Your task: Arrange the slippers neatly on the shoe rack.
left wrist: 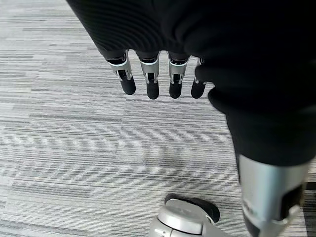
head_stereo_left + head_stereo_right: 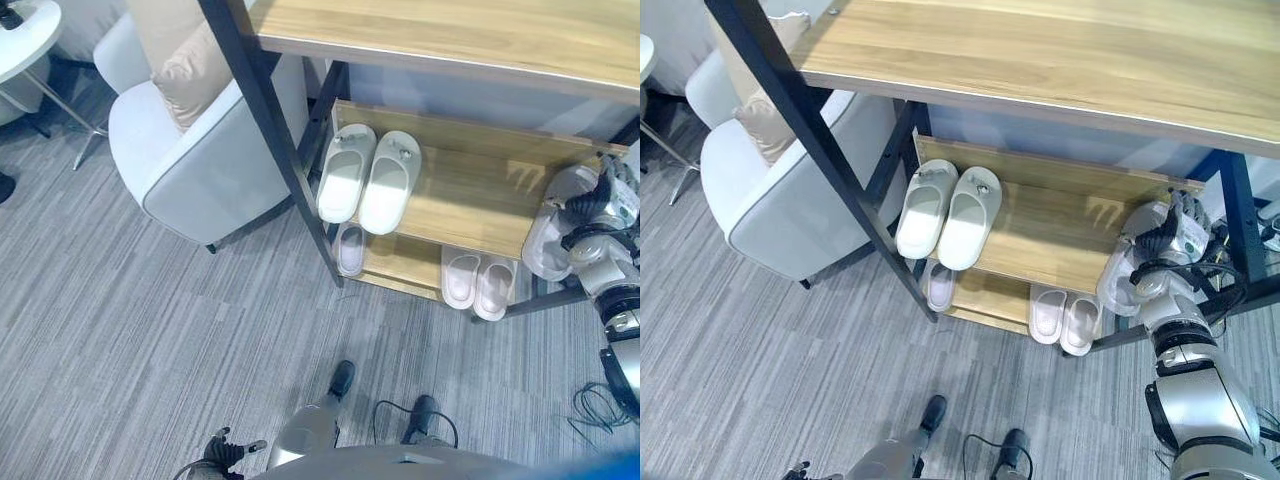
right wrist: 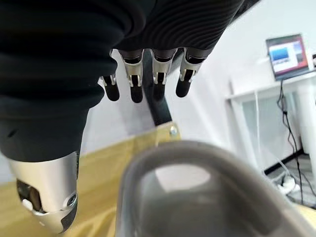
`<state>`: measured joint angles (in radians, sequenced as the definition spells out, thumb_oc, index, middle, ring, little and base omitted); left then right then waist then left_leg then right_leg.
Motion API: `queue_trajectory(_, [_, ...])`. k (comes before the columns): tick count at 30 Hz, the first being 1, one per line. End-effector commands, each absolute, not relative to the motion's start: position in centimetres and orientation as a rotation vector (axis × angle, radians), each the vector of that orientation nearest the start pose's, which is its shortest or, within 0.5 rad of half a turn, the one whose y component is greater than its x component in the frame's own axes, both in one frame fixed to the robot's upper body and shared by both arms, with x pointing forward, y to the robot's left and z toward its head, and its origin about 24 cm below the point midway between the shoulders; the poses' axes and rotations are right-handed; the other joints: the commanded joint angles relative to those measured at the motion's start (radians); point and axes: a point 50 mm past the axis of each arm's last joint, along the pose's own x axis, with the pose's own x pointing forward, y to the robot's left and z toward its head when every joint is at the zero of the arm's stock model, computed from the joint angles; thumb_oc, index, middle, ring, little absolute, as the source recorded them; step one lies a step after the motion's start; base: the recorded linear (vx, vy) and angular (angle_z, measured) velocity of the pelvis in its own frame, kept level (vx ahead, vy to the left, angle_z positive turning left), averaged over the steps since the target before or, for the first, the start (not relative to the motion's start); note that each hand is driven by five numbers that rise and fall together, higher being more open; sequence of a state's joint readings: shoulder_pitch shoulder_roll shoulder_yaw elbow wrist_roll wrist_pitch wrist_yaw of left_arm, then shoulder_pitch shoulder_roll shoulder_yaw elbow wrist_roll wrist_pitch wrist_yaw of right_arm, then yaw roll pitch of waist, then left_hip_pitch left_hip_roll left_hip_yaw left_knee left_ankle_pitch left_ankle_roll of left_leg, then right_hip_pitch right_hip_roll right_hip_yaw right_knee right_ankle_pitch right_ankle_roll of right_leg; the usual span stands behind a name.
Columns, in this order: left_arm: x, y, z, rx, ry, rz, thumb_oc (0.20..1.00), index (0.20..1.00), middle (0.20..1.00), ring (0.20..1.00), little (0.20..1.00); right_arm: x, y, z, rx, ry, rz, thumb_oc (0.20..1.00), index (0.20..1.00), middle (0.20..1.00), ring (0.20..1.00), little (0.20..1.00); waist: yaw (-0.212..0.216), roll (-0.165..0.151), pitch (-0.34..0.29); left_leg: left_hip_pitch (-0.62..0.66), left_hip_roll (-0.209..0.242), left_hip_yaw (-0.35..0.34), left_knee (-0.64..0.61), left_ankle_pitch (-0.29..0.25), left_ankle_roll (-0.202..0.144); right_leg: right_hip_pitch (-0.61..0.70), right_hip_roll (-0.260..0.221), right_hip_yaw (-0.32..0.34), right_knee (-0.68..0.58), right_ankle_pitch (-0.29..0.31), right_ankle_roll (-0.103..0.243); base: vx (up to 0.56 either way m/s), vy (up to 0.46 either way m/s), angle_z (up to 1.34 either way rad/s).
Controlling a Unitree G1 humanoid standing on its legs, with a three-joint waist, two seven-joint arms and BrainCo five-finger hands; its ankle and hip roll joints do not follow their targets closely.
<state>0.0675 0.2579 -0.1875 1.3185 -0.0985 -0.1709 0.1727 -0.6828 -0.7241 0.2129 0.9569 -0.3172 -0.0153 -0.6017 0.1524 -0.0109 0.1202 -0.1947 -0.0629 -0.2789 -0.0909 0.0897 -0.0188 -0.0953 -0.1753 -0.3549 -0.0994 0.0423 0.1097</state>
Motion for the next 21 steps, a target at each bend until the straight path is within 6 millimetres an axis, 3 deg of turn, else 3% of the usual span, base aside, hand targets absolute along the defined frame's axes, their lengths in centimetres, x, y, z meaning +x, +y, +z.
queue_trajectory(1, [4.7,26.0,-16.1,0.370,1.239,0.272,1.000,1.000,1.000,1.000,1.000,33.3,-34.8,15.5,-1.134,-0.125,-0.813,1.000,1.000,1.000,1.000,1.000,0.021,-0.019,-0.009,0.024,0.004,-0.004,0.004,-0.080,-0.023,0.064,-0.056,-0.051,0.012,0.018,0.085,0.00,0.000,0.00])
queue_trajectory(7, [5.2,25.7,-16.1,0.369,1.234,0.276,1.000,1.000,1.000,1.000,1.000,32.3,-35.5,12.7,-1.127,-0.015,-0.819,1.000,1.000,1.000,1.000,1.000,0.012,-0.020,-0.012,0.031,0.008,-0.001,0.004,-0.085,-0.021,0.067,-0.055,-0.050,0.012,0.012,0.082,0.00,0.000,0.00])
queue_trajectory(10, [5.0,25.3,-16.2,0.364,1.239,0.273,1.000,1.000,1.000,1.000,1.000,31.7,-35.8,9.9,-1.134,0.116,-0.795,1.000,1.000,1.000,1.000,1.000,0.009,-0.021,-0.009,0.030,0.010,0.004,0.004,-0.084,-0.021,0.061,-0.055,-0.046,0.012,0.012,0.083,0.00,0.000,0.00])
queue_trajectory(13, [5.1,25.3,-16.2,0.365,1.237,0.276,1.000,1.000,1.000,1.000,1.000,31.4,-35.7,8.6,-1.132,0.176,-0.786,1.000,1.000,1.000,1.000,1.000,0.009,-0.021,-0.008,0.030,0.011,0.005,0.004,-0.085,-0.020,0.061,-0.055,-0.045,0.012,0.012,0.083,0.00,-0.002,-0.01])
queue_trajectory(21, [5.9,25.4,-16.1,0.371,1.225,0.287,1.000,1.000,1.000,1.000,1.000,31.1,-34.1,5.0,-1.120,0.309,-0.681,1.000,1.000,1.000,1.000,1.000,0.008,-0.026,-0.008,0.032,0.010,0.008,0.004,-0.085,-0.017,0.063,-0.057,-0.044,0.012,0.014,0.082,0.00,-0.001,-0.01])
